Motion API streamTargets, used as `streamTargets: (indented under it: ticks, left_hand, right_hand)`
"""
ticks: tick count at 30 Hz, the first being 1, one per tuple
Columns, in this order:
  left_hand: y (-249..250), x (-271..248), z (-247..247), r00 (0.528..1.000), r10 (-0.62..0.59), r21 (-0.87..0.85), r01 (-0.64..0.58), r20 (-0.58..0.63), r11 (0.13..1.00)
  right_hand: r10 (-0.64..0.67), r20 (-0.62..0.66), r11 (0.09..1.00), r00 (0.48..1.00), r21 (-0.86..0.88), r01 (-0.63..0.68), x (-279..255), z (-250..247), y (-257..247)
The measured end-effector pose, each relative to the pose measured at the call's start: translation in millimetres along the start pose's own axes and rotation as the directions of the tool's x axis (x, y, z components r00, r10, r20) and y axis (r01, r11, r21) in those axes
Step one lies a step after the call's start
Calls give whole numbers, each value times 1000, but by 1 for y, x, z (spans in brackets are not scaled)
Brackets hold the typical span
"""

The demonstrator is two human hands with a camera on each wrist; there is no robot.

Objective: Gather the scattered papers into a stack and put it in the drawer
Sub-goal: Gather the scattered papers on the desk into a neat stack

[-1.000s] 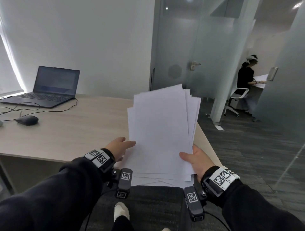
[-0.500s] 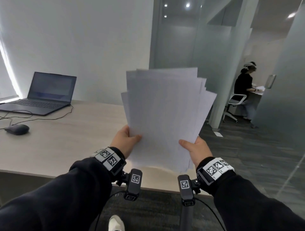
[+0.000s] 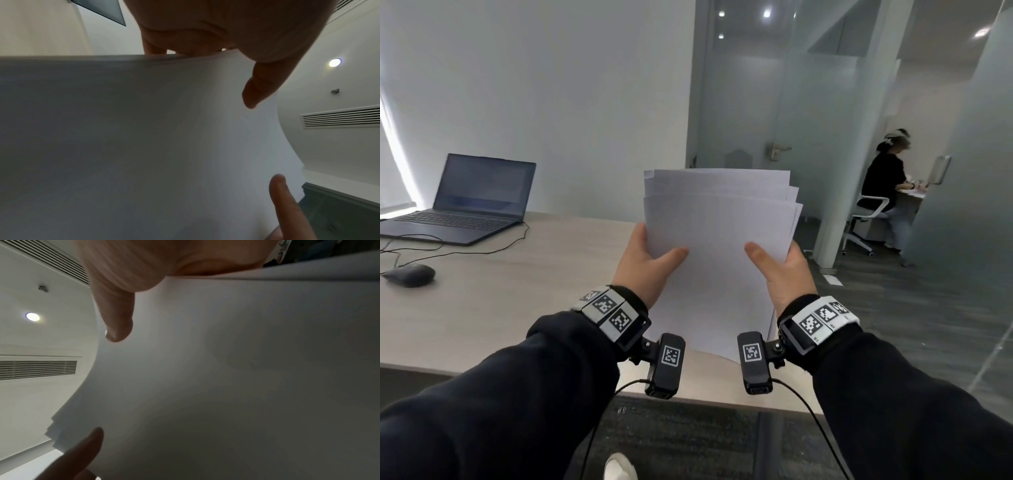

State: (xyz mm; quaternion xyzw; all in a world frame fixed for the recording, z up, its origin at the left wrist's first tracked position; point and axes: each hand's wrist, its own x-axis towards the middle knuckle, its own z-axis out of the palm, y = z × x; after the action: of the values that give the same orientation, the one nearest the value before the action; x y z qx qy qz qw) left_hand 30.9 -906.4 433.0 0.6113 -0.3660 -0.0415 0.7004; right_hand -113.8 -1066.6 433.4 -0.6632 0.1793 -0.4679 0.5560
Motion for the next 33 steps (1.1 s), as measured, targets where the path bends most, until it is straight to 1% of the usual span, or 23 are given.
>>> streamTargets:
  ticks: [4,7,9,12,14,17,20,23,26,27,30,33]
  left_hand:
    - [20,10,-1,999,37,-75,-37,-1,997]
    - [30,18,-3,1000,12,-96,-14,-20,995]
    - [39,24,-4,998,-10,-77,5,-54,997]
    - [56,33,-3,990,-68,-52,62,-120,997]
    - [68,38,-2,979,-119,-7,120,-164,993]
    - [75,42,-4,961,-210,-9,212,-179,977]
    - [76,42,-3,952,-242,0,247,-189,969]
    - [76,42,-1,957,-222,-7,224,-188,974]
    - [73,46,0,971,-163,111,184,-175,977]
    - [73,46,0,971,-153,126,177,-184,976]
    - [73,46,2,971,-136,126,163,-195,979]
    - [71,45,2,967,-142,72,160,-209,984]
  right_hand:
    - [-1,-38,999,999,38,2,8,4,-21]
    - [12,-74,1000,997,29,-10,12,5,-38]
    - [21,-99,1000,995,1,-21,16,5,-51]
    - [81,-118,993,990,-73,-90,22,5,-70]
    - [134,-112,986,985,-87,-144,25,5,-78]
    - [157,-141,984,977,-63,-167,30,7,-81]
    - [169,-184,982,968,-53,-182,30,9,-81]
    - [186,-200,981,962,-8,-191,30,8,-81]
    - [190,-194,979,962,-35,-201,30,11,-82]
    - [194,-189,978,963,-36,-204,30,11,-83]
    - [199,-185,977,962,-44,-210,31,12,-84]
    - [174,-200,978,964,-79,-193,32,11,-83]
